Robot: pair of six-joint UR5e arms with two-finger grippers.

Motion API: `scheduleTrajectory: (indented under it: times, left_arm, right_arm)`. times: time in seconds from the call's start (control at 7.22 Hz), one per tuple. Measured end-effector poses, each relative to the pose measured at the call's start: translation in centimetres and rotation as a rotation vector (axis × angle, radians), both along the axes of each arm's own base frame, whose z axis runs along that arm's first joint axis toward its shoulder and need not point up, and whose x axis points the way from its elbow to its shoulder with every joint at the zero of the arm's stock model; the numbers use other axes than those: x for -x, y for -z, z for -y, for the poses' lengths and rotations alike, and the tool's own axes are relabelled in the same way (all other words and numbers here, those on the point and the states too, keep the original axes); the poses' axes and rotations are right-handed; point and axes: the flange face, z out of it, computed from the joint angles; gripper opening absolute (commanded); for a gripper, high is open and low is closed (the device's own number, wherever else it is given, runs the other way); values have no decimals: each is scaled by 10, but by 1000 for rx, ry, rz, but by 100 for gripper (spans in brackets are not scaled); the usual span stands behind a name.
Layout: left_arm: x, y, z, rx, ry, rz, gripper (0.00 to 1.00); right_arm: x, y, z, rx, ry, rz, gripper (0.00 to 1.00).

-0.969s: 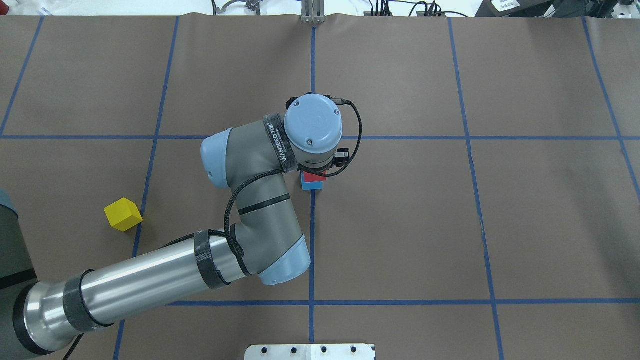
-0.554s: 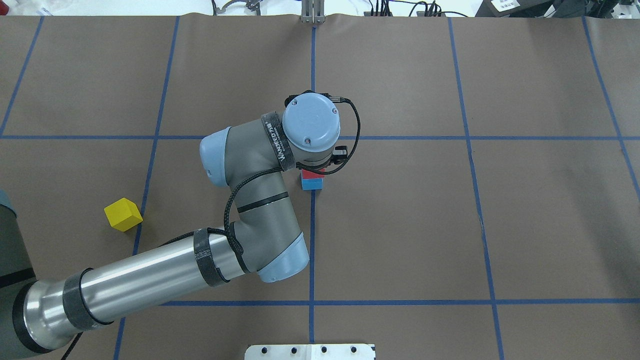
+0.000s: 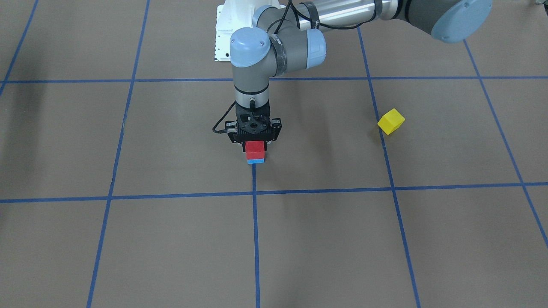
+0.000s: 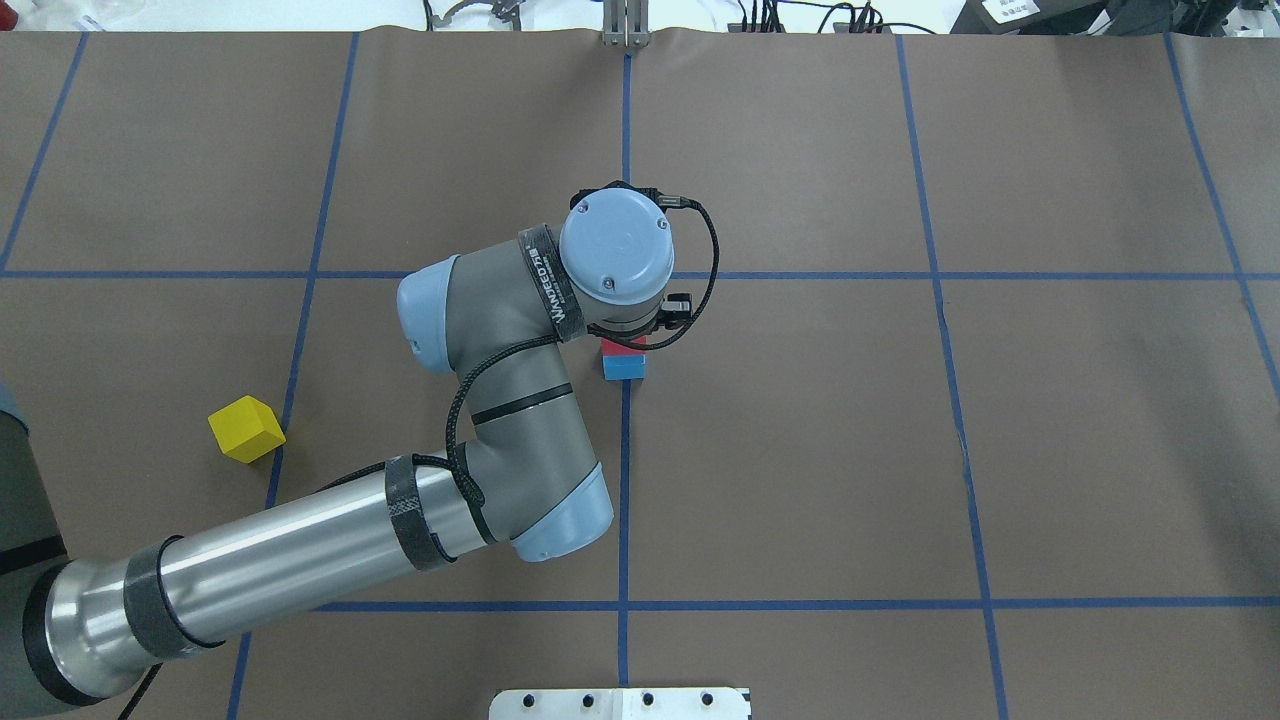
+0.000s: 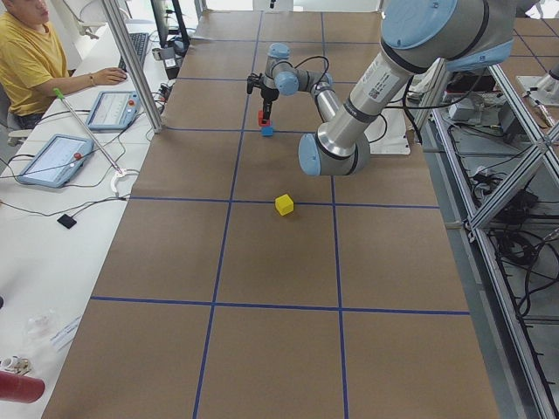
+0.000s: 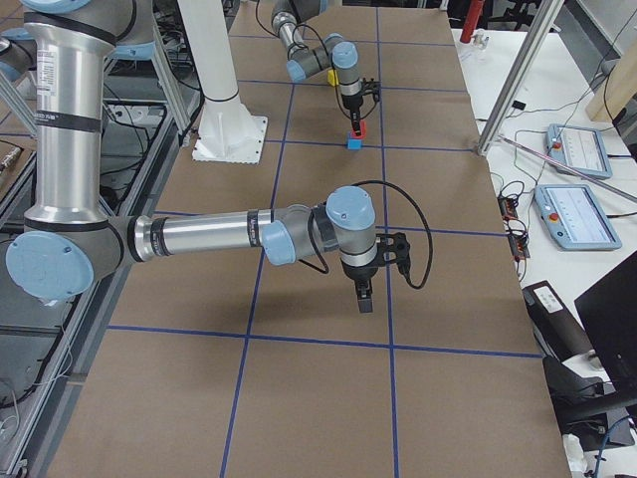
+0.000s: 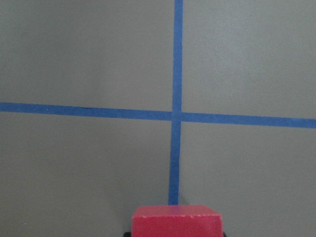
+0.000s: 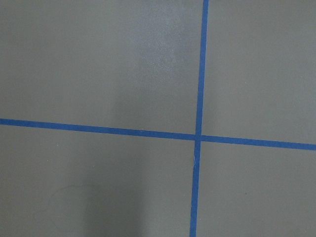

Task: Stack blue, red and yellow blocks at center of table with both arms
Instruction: 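Lower the red cube onto the blue cube and open the left gripper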

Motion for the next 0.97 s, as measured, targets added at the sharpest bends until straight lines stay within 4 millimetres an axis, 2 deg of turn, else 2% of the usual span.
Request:
scheduleTrajectory:
  times: [0.28, 0.42, 0.69, 0.97]
  left_arm:
    - [2, -2, -1, -3, -5, -2, 0]
    - [3, -3, -3, -3, -7, -3, 6]
    - [5, -5, -4, -2, -9, -6, 43]
    - [5, -5, -5, -2, -11, -7, 64]
  right_arm:
    - [0, 0, 0, 1, 0, 0, 100]
    - [0, 0, 0, 1, -1, 0, 100]
    - [0, 0, 0, 1, -1, 0, 100]
    - [0, 0, 0, 1, -1, 0, 100]
